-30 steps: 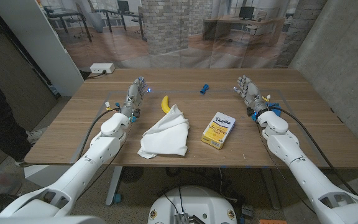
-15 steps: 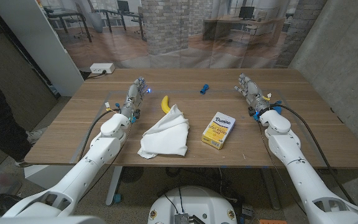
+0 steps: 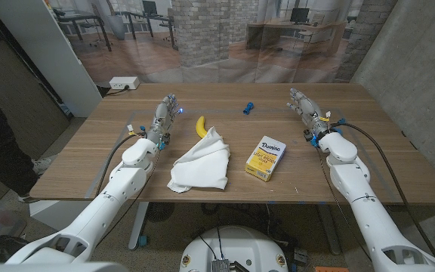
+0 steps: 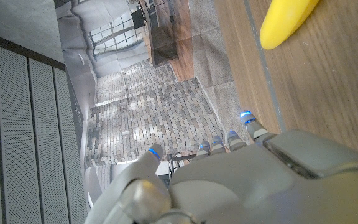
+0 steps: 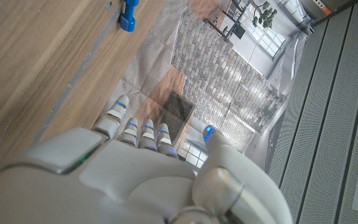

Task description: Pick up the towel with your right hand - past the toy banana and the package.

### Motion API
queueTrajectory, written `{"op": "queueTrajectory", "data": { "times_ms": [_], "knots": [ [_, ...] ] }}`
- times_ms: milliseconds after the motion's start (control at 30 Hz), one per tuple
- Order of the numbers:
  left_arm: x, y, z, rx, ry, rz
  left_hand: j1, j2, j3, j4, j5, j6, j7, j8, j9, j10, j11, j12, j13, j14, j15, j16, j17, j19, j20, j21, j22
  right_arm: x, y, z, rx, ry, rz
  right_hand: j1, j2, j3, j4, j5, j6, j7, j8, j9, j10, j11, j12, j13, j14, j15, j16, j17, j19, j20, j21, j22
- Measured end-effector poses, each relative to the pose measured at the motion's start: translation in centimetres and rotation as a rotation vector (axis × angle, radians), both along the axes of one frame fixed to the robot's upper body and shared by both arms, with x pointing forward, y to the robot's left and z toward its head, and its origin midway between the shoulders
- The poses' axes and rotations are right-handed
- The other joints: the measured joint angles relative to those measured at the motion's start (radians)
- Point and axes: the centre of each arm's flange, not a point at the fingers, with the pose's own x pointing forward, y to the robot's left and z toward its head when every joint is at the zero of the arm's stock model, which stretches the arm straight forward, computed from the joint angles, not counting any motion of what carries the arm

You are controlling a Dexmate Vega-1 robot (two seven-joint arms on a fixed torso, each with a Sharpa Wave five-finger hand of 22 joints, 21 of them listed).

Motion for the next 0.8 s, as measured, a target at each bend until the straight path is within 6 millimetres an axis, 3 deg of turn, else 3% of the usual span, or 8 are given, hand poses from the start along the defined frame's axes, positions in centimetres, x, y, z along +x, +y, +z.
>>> {"op": "queueTrajectory", "data": {
  "times_ms": [800],
  "knots": [
    [-0.1, -0.1, -0.1, 0.003, -0.002, 0.0, 0.0, 0.0, 0.0, 0.0, 0.0, 0.0, 0.0, 0.0, 0.0, -0.003, 0.003, 0.0, 0.0, -0.003, 0.003, 0.0, 0.0, 0.0, 0.0, 0.0, 0.0, -3.3, 1.0, 2.1, -0.161, -0.118, -0.062, 0.022, 0.004, 0.006, -0.025, -0.004, 0.011, 0.0, 0.0, 0.0, 0.007, -0.004, 0.0, 0.0, 0.006, -0.006, 0.0, 0.0, 0.004, -0.004, 0.0, 0.0]
  ]
}}
